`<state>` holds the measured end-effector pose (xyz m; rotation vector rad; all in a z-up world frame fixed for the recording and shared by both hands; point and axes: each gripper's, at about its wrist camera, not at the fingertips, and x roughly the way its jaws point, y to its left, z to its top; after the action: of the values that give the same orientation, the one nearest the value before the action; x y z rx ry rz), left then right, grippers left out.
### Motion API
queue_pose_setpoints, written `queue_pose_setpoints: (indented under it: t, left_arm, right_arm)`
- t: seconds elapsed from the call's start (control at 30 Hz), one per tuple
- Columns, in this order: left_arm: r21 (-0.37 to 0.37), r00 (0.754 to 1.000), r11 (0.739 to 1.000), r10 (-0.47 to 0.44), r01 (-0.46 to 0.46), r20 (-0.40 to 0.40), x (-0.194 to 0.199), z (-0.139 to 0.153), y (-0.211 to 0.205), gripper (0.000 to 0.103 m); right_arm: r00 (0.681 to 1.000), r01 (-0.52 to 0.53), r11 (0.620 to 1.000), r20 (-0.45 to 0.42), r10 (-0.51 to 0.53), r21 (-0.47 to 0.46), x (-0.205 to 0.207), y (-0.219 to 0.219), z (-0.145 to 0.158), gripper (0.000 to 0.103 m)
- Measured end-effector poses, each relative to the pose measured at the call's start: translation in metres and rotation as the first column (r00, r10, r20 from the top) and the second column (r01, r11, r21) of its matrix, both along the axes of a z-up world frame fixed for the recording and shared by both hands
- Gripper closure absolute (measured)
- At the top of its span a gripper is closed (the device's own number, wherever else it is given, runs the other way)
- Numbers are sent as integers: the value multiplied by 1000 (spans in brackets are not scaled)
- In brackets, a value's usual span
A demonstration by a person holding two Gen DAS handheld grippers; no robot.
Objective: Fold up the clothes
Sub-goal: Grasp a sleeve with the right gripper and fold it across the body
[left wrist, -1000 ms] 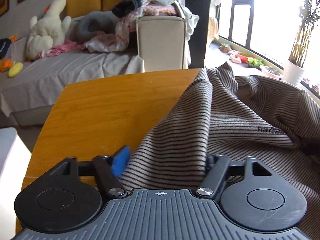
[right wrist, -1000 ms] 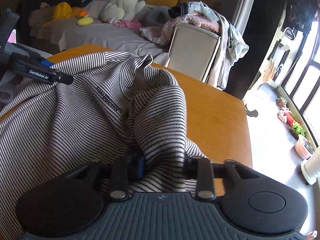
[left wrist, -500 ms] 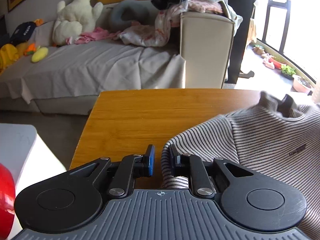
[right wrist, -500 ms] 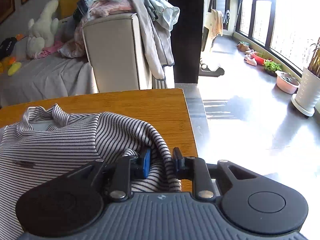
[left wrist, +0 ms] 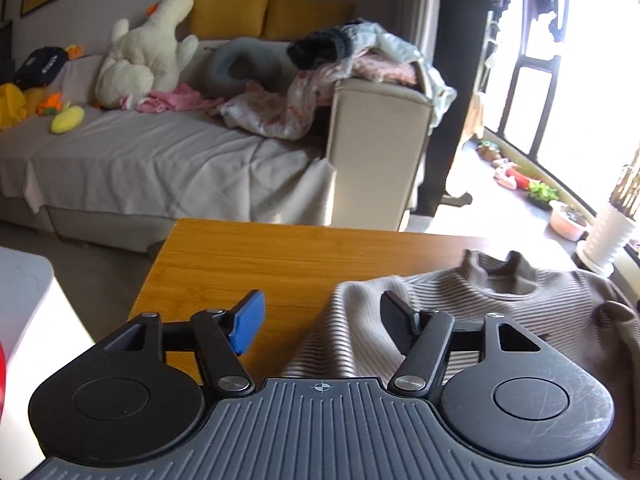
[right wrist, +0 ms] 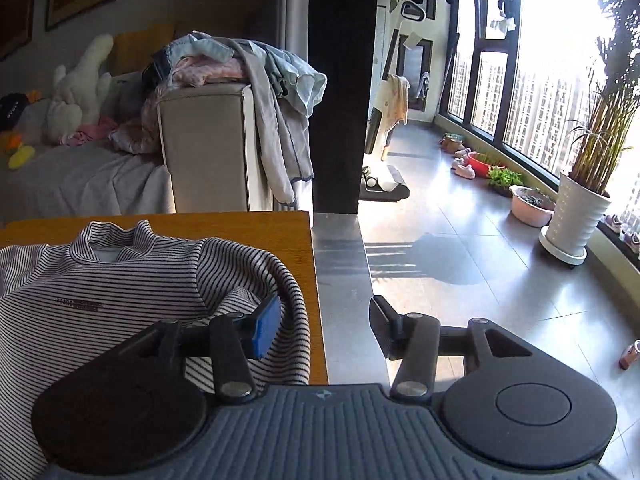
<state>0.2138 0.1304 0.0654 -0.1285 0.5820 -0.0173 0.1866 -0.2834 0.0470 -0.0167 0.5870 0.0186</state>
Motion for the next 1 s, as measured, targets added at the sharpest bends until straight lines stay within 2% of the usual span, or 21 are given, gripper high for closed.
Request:
queue_pose_setpoints:
  t: [0.13,0.2,0.27,0.3,0.43,0.5,0.53,0.6,0.67,0.7,0.77,0.87,1.0]
  left_arm:
    - [-43,987,988,-144,147,78,-33,-3,-50,10]
    - [-79,974,972,-218,223,63,-43,-18,-71,8]
    - [-117,956,949,-289,292,43,-52,-34,-92,8]
    - [-112,951,945,-307,309,31,-55,-40,-97,8]
    - [-55,935,934,-354,352,-25,-66,-64,-111,9]
    - [-12,941,941,-339,339,-13,-72,-64,-110,5]
    - [7,944,944,-330,330,-16,-75,-65,-109,5]
    - [6,948,948,-317,317,-13,-81,-64,-103,5]
    - [-2,953,953,-303,303,-4,-85,-64,-98,5]
    - [-7,955,955,-296,296,1,-88,-64,-96,4]
    - [-16,959,959,-282,282,9,-92,-63,-90,3]
    - [-51,959,957,-284,284,15,-94,-62,-83,1]
    - [-105,953,948,-303,299,-20,-86,-65,-77,0]
  right_arm:
    - [999,0,993,-40,4,122,-61,-10,6,54]
    - [997,18,975,-81,1,222,-93,-16,2,54]
    - [992,26,944,-122,15,328,-121,-18,-8,49]
    - [990,27,932,-140,26,362,-135,-16,-16,48]
    - [990,54,930,-138,-3,363,-161,-2,-40,48]
    - [991,54,916,-132,-1,397,-156,3,-46,55]
    - [992,42,915,-128,11,401,-149,9,-47,70]
    - [992,13,917,-117,37,399,-136,18,-43,82]
    - [996,-17,917,-77,51,398,-122,18,-22,91]
    - [999,-19,927,-35,34,375,-116,12,-4,91]
    - [995,9,953,93,-39,301,-106,-7,45,92]
    - [965,31,965,243,-96,260,-93,-32,116,92]
    - [951,-46,975,308,-23,216,-68,-11,163,92]
